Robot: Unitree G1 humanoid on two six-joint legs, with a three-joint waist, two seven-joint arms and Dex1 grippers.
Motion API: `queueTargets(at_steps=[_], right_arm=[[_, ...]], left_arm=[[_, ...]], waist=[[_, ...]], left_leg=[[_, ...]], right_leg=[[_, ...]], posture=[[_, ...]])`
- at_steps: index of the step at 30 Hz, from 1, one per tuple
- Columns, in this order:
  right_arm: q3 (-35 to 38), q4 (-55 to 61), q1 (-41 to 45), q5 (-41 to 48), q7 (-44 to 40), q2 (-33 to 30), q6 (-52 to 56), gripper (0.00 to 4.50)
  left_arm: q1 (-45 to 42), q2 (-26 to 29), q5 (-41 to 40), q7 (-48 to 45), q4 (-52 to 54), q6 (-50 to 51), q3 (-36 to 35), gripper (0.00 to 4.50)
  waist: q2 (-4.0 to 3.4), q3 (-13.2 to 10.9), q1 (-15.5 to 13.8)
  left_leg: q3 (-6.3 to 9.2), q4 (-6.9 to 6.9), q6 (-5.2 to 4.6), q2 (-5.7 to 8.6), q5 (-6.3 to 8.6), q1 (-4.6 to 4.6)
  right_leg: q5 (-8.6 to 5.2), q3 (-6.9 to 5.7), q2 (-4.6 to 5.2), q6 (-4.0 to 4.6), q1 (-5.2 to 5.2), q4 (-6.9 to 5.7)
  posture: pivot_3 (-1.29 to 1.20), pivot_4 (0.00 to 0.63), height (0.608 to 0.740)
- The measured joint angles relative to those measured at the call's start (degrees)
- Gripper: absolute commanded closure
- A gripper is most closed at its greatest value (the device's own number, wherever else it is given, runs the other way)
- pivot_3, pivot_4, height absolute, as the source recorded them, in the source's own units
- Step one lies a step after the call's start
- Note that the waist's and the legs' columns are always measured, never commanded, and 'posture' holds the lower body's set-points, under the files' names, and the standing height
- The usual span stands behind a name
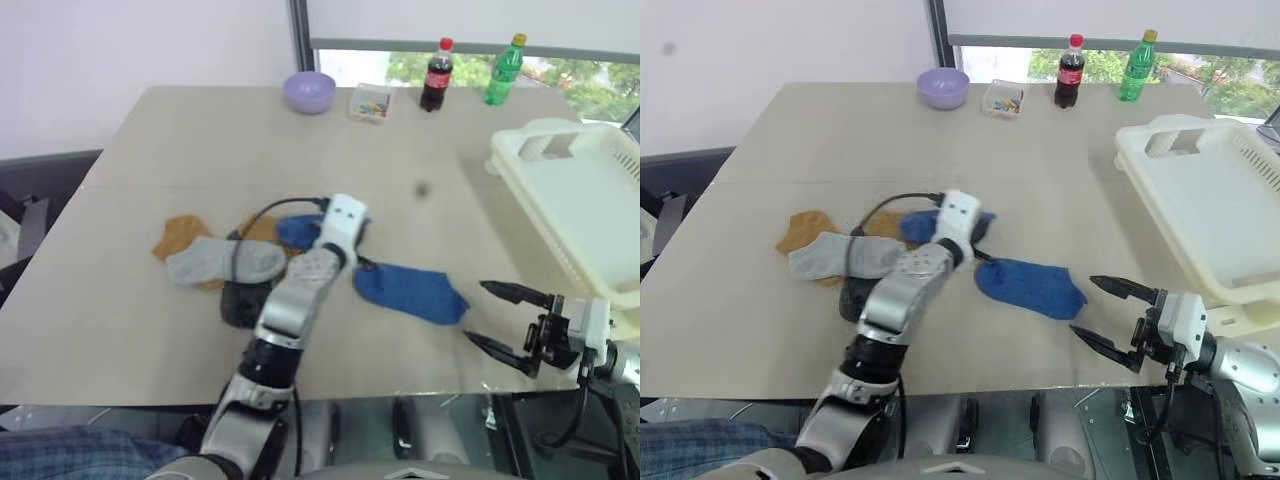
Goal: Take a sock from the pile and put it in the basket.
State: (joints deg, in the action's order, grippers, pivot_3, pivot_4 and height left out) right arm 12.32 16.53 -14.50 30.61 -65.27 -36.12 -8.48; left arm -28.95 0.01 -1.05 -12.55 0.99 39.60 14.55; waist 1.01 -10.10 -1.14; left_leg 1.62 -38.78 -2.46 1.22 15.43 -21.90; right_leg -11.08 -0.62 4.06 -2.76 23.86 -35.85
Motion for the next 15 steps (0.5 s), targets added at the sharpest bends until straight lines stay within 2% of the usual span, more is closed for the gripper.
queueTargets(at_steps=[3, 5, 6, 8, 9, 10, 11, 15], right_arm=[[0.6, -1.6, 0.2, -1.0, 0.5, -1.4, 0.1, 0.58], [2.3, -2.1, -0.5, -1.3, 1.5, -3.1, 1.6, 0.58], [2.5, -2.1, -0.7, -1.4, 1.8, -3.4, 2.0, 0.58], [2.8, -2.1, -0.9, -1.4, 2.2, -3.5, 2.6, 0.58], [3.3, -1.8, -1.4, -1.3, 3.5, -3.6, 4.1, 0.58], [3.9, -1.8, -1.6, -1.3, 5.0, -3.6, 5.7, 0.58], [4.9, -1.3, -1.9, -1.3, 7.9, -3.3, 7.3, 0.58], [6.2, 1.0, -2.0, -0.7, 12.5, -2.9, 11.8, 0.58]], left_arm=[[-1.5, -3.2, -1.1, -4.0, -4.4, -3.2, 3.9, 4.47], [-2.6, -4.7, -1.5, -5.5, -7.0, -5.9, 4.7, 3.84], [-2.8, -5.1, -1.5, -5.7, -7.4, -6.3, 4.7, 3.84], [-2.9, -5.7, -1.7, -6.0, -8.0, -6.8, 4.6, 3.01], [-3.1, -6.8, -2.4, -6.3, -9.1, -7.6, 4.3, 2.67], [-3.1, -7.5, -2.8, -6.7, -9.5, -8.2, 4.2, 2.55], [-3.3, -7.7, -3.0, -7.2, -9.6, -9.3, 4.1, 2.09], [-3.4, -7.7, -4.9, -8.5, -9.4, -10.3, 2.3, 2.09]], waist=[[0.00, 0.0, 0.2], [-0.01, 0.0, 0.3], [-0.01, 0.0, 0.3], [-0.01, 0.0, 0.3], [-0.02, 0.0, 0.2], [-0.02, 0.0, 0.2], [-0.02, 0.0, 0.3], [-0.03, 0.0, 0.3]], left_leg=[[-0.01, 0.00, -0.01, -0.01, 0.01, -0.01], [-0.01, 0.01, -0.01, -0.07, 0.01, 0.01], [0.00, 0.01, -0.01, -0.07, 0.01, 0.01], [0.01, 0.01, -0.01, -0.10, 0.01, 0.01], [0.02, 0.01, -0.01, -0.09, 0.00, 0.01], [0.01, 0.00, -0.01, -0.07, 0.00, 0.00], [-0.06, -0.01, -0.01, -0.07, 0.00, 0.02], [-0.04, -0.01, -0.01, -0.09, 0.00, -0.01]], right_leg=[[0.00, 0.01, -0.01, 0.01, 0.02, 0.01], [-0.01, 0.01, -0.04, 0.02, 0.02, 0.00], [-0.01, 0.01, -0.04, 0.02, 0.02, 0.00], [-0.01, -0.01, -0.06, 0.01, 0.02, 0.00], [-0.02, -0.01, -0.05, 0.01, 0.01, -0.01], [-0.01, -0.01, -0.03, 0.01, 0.01, -0.01], [-0.01, 0.05, -0.03, 0.00, 0.01, -0.01], [-0.01, 0.02, -0.04, 0.00, 0.03, 0.00]], posture=[[0.00, 0.150, 0.735], [0.00, 0.150, 0.735], [0.00, 0.150, 0.735], [0.00, 0.150, 0.735], [0.00, 0.150, 0.735], [0.00, 0.150, 0.735], [0.00, 0.150, 0.735], [0.00, 0.150, 0.735]])
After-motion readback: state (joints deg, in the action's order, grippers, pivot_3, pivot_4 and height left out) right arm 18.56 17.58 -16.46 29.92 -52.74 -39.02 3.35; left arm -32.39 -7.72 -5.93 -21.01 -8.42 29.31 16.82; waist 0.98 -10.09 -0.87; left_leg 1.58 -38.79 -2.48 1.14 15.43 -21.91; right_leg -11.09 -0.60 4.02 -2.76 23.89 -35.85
